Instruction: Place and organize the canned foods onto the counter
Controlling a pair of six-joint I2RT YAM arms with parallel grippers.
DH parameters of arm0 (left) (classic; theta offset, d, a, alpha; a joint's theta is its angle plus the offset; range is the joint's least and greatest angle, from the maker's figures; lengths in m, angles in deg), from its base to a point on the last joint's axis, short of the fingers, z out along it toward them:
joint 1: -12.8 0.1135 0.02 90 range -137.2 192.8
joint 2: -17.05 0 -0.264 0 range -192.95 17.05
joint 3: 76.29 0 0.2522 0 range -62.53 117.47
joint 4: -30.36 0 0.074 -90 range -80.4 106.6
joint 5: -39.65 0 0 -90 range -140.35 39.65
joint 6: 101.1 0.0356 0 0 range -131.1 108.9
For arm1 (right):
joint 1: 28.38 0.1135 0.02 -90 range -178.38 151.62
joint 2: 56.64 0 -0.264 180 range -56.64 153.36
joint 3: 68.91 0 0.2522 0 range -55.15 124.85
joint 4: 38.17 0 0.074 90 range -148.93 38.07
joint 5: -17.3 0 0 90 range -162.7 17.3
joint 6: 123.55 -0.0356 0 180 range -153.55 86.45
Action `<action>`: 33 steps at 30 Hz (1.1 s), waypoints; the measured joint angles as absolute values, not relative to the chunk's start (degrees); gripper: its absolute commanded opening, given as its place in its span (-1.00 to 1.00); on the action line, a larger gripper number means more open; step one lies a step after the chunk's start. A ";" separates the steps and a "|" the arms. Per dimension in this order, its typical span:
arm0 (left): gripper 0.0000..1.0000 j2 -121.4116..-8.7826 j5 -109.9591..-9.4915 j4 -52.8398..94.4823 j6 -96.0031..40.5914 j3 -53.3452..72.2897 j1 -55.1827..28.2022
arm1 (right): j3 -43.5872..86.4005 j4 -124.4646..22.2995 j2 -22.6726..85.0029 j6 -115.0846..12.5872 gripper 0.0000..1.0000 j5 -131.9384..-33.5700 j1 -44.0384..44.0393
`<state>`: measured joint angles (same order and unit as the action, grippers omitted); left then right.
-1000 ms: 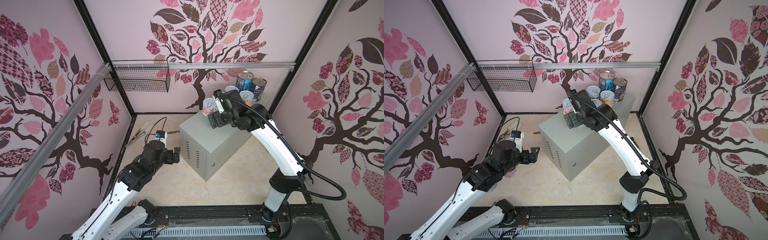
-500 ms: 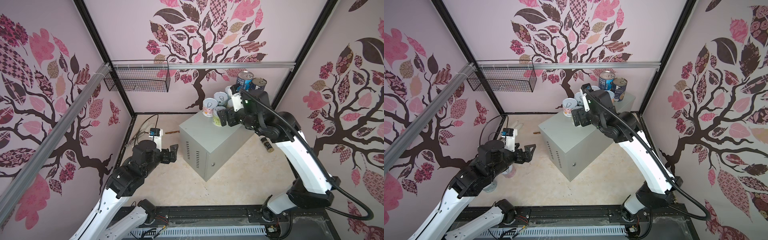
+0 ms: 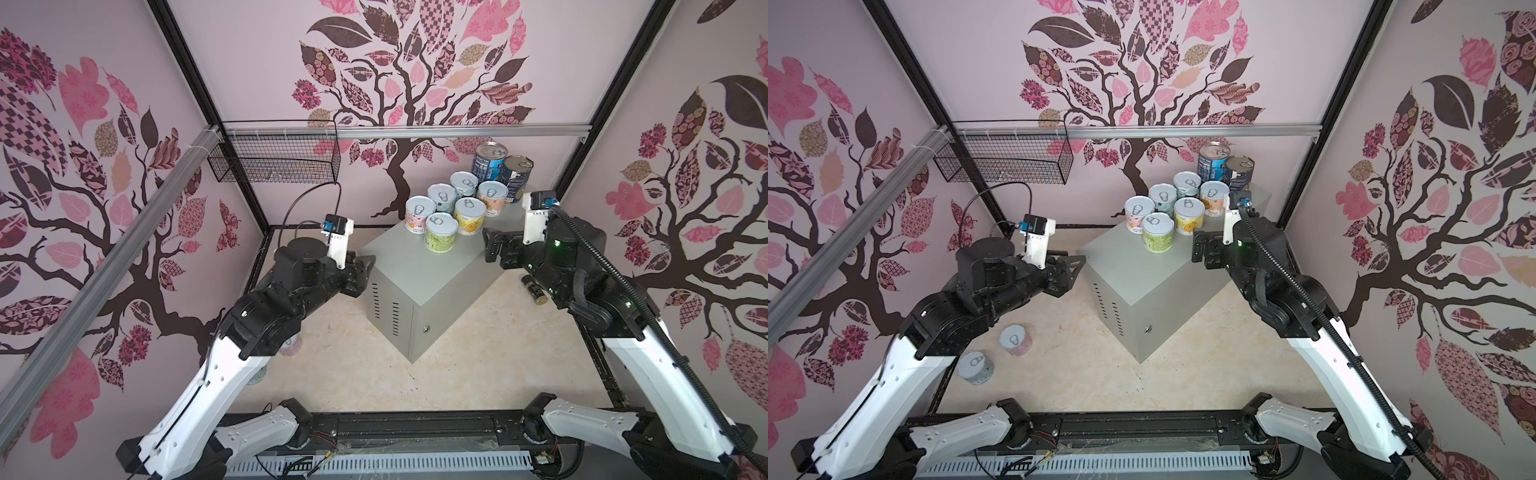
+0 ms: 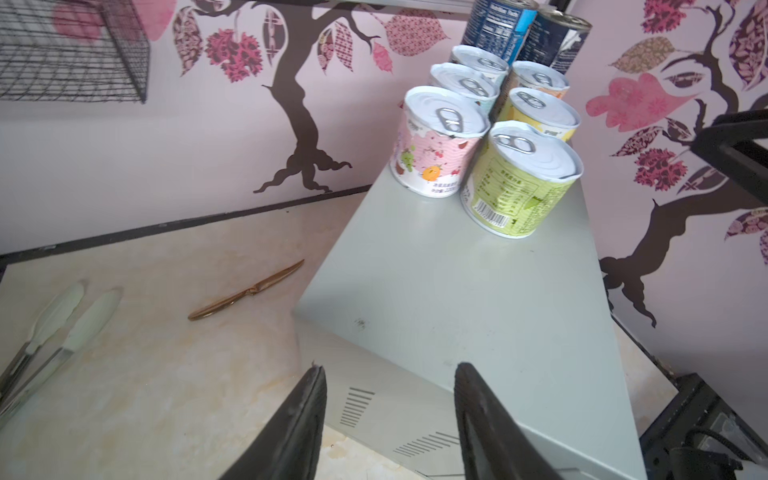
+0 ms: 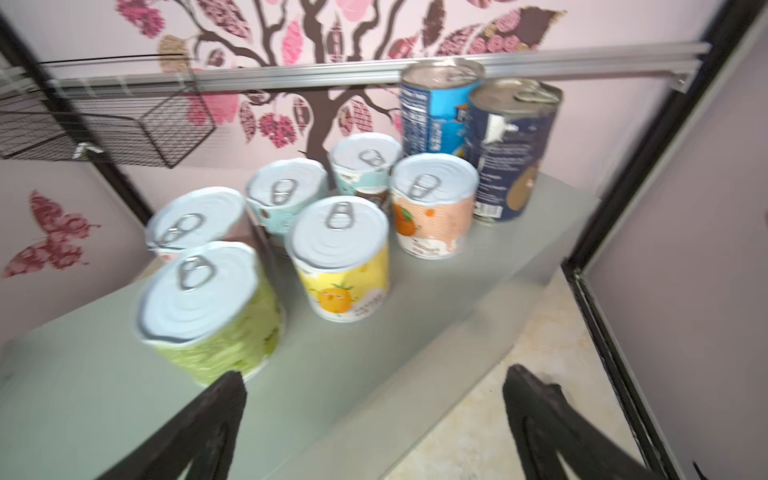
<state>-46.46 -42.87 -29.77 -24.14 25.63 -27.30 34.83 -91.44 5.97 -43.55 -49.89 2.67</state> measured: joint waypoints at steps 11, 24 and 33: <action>-0.19 -58.59 -44.90 -28.06 -24.29 31.05 -29.24 | 25.32 -82.98 5.84 -52.62 -0.06 -77.50 -16.85; -0.24 -66.39 -47.44 -24.57 -24.84 36.12 -30.27 | 26.24 -76.34 13.19 -57.60 -0.51 -89.52 -17.16; -0.25 -71.25 -48.18 -22.84 -24.86 39.31 -31.45 | 26.26 -73.63 16.03 -59.09 -0.51 -93.28 -17.18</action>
